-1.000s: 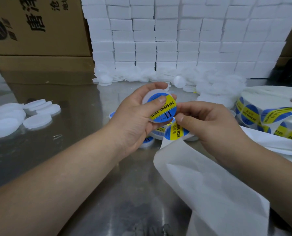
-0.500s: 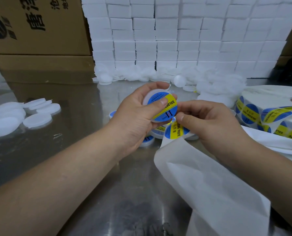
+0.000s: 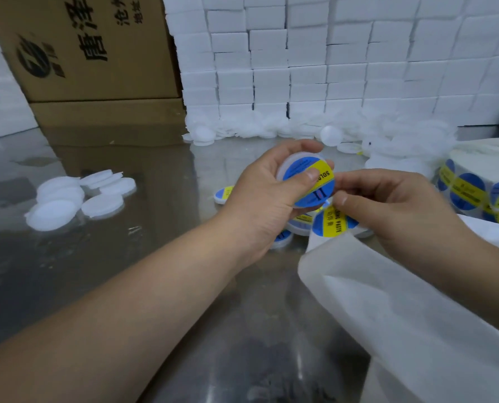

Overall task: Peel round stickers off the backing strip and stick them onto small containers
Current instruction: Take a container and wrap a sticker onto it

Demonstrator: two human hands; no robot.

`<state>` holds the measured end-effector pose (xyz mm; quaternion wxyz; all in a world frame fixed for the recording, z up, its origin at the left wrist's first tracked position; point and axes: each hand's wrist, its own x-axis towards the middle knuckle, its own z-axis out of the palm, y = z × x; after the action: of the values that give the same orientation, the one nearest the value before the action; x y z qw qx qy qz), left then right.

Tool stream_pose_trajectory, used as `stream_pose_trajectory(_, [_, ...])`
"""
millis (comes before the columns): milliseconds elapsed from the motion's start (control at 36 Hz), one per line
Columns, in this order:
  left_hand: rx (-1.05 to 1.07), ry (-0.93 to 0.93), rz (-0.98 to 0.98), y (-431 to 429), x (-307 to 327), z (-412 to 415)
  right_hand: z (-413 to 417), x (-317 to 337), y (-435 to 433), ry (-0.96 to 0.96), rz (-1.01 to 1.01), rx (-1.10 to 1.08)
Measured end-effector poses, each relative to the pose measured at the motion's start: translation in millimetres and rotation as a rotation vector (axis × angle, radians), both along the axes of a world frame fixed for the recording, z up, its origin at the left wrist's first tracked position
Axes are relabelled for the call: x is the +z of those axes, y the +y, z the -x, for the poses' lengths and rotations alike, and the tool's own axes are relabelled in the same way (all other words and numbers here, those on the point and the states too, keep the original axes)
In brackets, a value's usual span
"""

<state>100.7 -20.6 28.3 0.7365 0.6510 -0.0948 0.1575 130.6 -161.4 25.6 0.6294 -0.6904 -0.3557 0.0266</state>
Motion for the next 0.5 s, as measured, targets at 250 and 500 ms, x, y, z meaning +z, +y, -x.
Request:
stream_pose_trajectory(250, [0.020,-0.051,-0.042,0.5,-0.8,-2.5,1.8,1.5,-0.1,-0.015,0.028,-0.043])
stream_pose_trajectory(500, [0.125,-0.152,-0.115,-4.7,2.2,4.6,1.8,1.4,2.5,-0.005,0.062,-0.119])
